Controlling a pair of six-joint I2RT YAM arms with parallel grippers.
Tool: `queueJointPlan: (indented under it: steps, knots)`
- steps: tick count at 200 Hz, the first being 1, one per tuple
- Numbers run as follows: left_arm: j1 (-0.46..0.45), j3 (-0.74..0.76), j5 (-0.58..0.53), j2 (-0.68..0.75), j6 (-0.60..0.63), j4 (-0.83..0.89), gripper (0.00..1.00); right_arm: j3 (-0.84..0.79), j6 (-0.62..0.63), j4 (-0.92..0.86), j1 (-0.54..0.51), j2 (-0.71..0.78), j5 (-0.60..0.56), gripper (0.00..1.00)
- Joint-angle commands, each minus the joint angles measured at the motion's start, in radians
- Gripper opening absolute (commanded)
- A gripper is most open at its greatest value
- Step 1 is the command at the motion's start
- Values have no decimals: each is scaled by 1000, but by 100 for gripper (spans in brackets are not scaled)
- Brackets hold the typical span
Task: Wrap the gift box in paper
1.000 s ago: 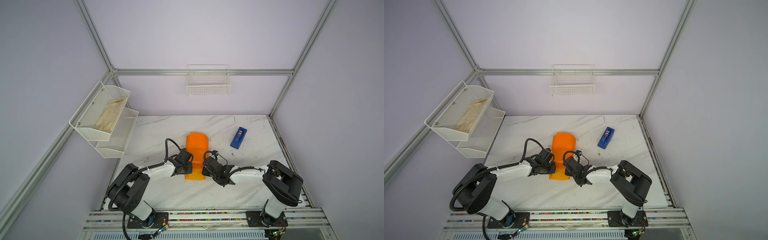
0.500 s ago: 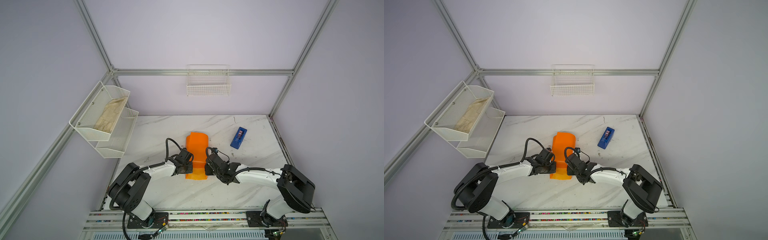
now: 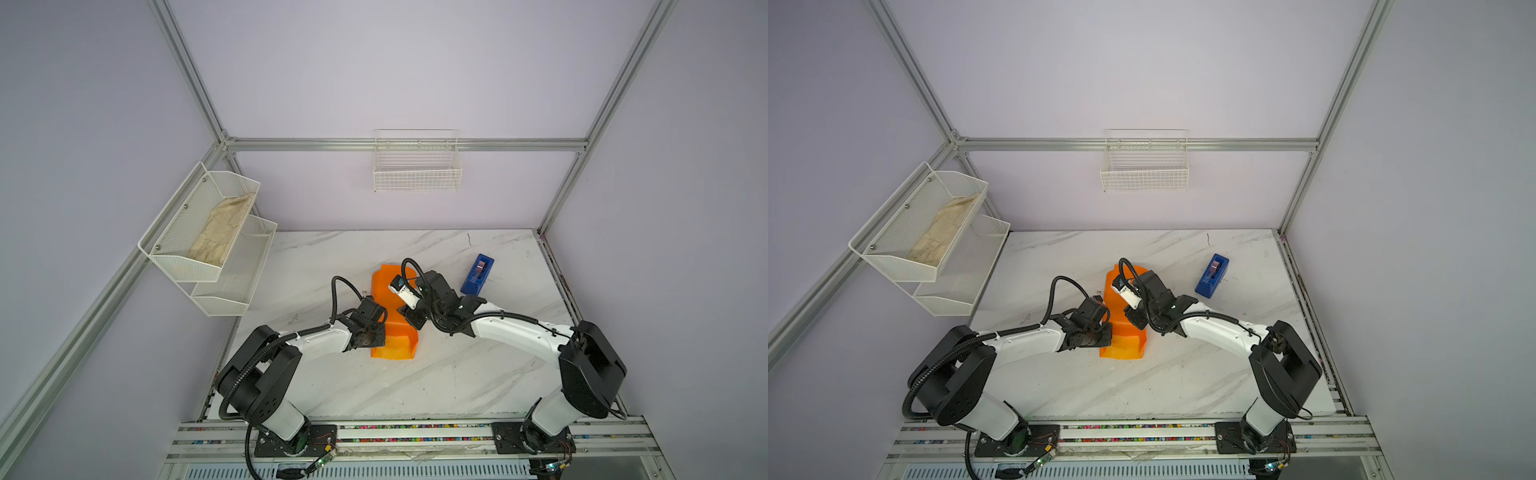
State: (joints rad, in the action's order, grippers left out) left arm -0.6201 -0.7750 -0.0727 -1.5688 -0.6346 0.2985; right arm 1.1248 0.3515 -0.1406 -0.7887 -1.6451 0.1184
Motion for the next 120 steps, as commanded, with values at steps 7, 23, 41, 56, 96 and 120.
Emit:
queueJointPlan:
  steps: [7,23,41,56,96,120]
  knots:
    - [0,-26,-12,18,13,-19,0,40,270,-71,14,-66,105,50]
    - [-1,-26,-10,15,14,-19,0,36,331,-62,14,-78,114,58]
    - [-1,-26,-12,16,14,-18,0,35,367,-48,14,-78,114,60]
    - [-1,-26,-14,17,14,-16,0,35,378,-48,14,-73,114,61]
    - [-1,-29,-16,16,13,-15,0,20,396,-35,14,-13,183,64]
    - [-1,-34,-18,15,15,-12,0,-3,404,-24,14,-4,211,73]
